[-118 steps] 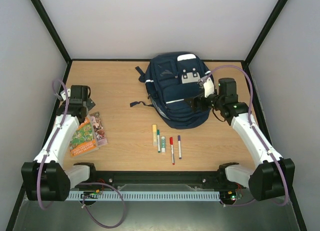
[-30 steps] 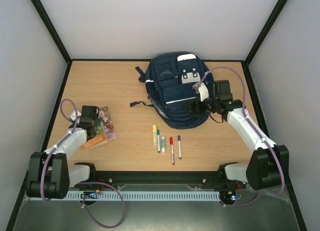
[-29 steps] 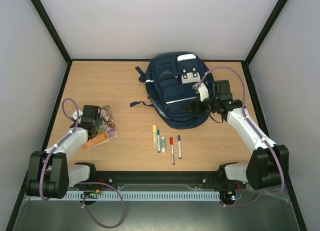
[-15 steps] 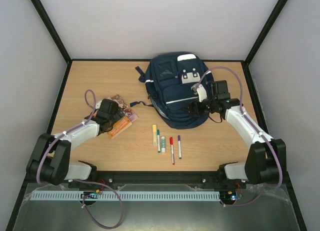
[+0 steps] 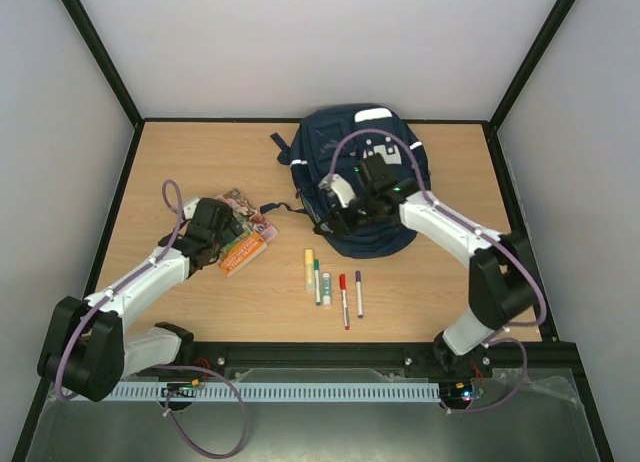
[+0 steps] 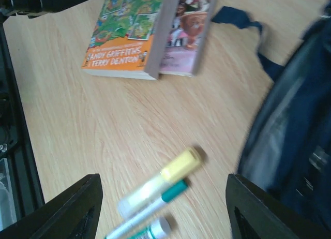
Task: Pack the student bag
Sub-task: Move the book to the center of the board, then pick up the book from the center of the board.
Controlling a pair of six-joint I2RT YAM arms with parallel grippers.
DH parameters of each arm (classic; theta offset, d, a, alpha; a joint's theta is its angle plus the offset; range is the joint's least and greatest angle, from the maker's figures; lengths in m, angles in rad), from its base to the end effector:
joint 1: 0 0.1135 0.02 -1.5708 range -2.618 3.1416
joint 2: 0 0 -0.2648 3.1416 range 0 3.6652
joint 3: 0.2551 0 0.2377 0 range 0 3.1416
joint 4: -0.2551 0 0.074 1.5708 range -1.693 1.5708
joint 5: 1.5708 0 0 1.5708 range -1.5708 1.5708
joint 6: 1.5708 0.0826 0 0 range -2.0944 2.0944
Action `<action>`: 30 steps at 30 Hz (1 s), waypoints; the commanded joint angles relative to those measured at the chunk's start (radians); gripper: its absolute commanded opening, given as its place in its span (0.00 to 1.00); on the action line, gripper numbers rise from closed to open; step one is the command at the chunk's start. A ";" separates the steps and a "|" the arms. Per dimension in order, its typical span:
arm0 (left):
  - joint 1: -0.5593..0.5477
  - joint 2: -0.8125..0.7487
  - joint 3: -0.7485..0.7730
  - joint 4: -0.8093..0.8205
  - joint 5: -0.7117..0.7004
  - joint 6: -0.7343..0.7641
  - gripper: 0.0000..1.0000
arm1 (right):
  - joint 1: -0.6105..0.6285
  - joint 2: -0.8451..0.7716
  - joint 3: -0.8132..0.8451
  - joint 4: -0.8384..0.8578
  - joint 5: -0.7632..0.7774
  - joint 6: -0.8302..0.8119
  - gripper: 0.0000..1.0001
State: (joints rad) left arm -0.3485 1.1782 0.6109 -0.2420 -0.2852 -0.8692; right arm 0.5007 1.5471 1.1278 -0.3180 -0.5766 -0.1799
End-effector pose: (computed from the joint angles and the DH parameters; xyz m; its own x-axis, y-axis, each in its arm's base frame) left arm 0.2435 -0.0638 0.1742 -0.5500 -0.5800 -0.6009 -0.4259 0.8137 -0.3956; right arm 0.2892 0.2096 0.2431 -0.4449 -0.4144 -0.7939 -0.8498 0.4752 0.2281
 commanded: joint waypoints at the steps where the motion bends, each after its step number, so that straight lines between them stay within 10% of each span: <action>1: 0.020 0.009 0.037 -0.129 -0.078 -0.041 0.99 | 0.104 0.138 0.130 -0.082 0.038 0.028 0.64; 11: 0.119 -0.098 -0.137 0.071 0.109 0.014 0.99 | 0.262 0.551 0.623 -0.198 0.000 0.131 0.57; 30: 0.350 -0.107 -0.297 0.316 0.462 -0.048 0.81 | 0.295 0.948 1.011 -0.241 0.077 0.212 0.47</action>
State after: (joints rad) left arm -0.0216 1.0851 0.3351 0.0048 0.1143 -0.9001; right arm 0.7898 2.4451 2.0674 -0.4999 -0.4889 -0.0029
